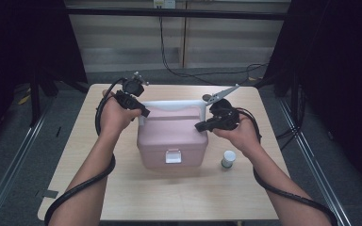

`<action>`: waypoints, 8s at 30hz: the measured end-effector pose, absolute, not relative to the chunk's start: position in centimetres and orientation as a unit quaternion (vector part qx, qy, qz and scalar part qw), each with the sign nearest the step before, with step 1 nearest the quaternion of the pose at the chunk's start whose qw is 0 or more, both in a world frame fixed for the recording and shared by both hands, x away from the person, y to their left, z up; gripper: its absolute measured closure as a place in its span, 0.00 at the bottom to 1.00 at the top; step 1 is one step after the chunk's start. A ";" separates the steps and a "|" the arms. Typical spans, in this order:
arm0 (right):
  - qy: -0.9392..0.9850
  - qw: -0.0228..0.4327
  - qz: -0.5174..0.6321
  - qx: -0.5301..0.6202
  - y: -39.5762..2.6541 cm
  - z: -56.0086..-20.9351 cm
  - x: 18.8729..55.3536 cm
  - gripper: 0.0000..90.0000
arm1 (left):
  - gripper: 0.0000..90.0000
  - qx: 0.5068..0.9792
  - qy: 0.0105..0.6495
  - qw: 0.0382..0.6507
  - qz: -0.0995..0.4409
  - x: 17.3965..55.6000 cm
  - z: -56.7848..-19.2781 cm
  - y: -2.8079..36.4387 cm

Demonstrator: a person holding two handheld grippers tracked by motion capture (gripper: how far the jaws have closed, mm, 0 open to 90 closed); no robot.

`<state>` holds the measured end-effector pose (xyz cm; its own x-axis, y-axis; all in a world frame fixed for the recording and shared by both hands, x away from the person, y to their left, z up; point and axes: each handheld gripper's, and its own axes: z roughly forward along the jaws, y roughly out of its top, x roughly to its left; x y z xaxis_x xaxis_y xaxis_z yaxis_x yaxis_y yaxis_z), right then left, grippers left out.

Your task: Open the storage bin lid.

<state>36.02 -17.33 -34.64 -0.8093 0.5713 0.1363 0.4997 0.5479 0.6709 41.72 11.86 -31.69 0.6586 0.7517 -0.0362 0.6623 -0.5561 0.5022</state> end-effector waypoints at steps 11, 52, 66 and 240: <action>0.885 0.063 0.332 0.320 -20.0 -34.5 35.8 1.00 | 0.76 0.878 0.393 0.257 0.093 41.8 -30.9 12.2; 0.887 0.033 0.341 0.309 -18.6 -36.5 36.0 1.00 | 0.76 0.871 0.393 0.279 0.094 42.8 -28.9 12.9; 0.886 0.029 0.347 0.305 -17.9 -36.3 36.1 1.00 | 0.76 0.868 0.395 0.284 0.101 42.7 -29.4 13.2; 0.918 -0.023 0.343 0.199 -10.9 -39.3 32.9 1.00 | 0.57 0.831 0.420 0.345 0.115 40.2 -31.4 15.8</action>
<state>32.90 -10.86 -39.32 -0.9198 0.3494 0.1788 0.3810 0.6852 0.6208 40.23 15.80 -31.41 0.6204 0.7781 -0.0984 0.6193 -0.4090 0.6702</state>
